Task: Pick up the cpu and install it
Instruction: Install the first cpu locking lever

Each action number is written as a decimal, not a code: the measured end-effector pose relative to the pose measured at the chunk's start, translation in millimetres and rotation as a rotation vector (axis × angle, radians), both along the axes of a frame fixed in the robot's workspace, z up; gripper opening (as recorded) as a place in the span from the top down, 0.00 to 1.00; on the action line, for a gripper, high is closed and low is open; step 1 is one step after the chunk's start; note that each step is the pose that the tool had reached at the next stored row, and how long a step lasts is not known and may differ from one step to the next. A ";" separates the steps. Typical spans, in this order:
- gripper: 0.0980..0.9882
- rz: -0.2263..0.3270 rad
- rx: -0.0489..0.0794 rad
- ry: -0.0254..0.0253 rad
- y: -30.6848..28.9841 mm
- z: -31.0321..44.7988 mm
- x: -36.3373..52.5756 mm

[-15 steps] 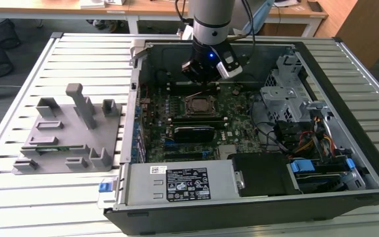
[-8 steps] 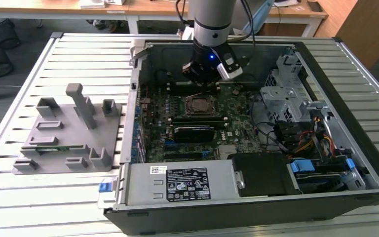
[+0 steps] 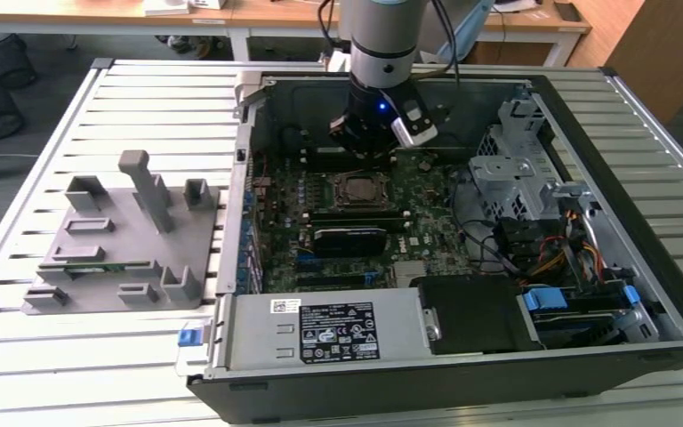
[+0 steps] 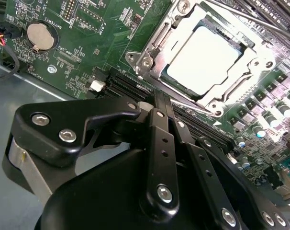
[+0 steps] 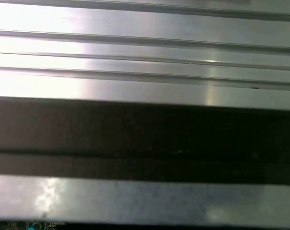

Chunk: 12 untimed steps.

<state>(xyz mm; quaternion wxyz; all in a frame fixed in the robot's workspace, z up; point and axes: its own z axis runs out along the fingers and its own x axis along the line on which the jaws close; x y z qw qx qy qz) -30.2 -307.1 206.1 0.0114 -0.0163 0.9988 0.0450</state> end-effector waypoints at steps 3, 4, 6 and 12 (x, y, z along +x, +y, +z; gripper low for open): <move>0.99 0.000 -0.001 0.0001 0.0 -1.7 0.8; 0.99 0.000 -0.002 0.0001 0.0 -2.6 1.1; 0.99 0.000 -0.002 0.0000 0.0 -4.5 1.4; 0.99 0.000 -0.003 0.0001 0.0 -8.9 1.9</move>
